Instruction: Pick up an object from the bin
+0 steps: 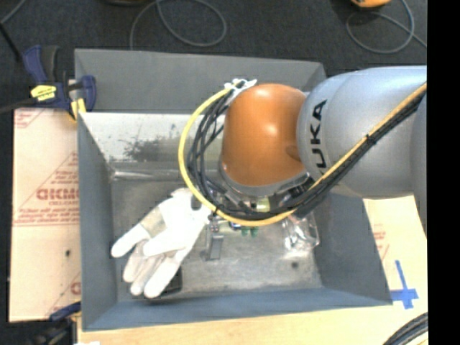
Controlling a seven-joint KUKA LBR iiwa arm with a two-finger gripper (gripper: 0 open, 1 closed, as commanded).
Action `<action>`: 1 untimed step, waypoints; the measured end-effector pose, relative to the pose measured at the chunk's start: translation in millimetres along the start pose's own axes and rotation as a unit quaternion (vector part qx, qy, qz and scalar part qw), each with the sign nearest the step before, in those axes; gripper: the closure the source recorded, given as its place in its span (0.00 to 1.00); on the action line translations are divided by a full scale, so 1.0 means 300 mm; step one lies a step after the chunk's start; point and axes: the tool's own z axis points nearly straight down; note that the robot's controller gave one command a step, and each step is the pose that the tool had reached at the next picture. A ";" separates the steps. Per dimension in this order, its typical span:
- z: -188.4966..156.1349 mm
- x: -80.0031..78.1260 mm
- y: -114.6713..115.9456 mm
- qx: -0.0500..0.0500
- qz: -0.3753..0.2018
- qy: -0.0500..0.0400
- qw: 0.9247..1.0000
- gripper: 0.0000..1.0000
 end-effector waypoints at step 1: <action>-0.016 -0.006 -0.003 -0.001 0.002 -0.004 1.000 0.00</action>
Offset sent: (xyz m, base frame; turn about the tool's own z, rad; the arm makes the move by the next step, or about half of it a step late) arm 0.0269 0.0563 -0.1318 -0.3501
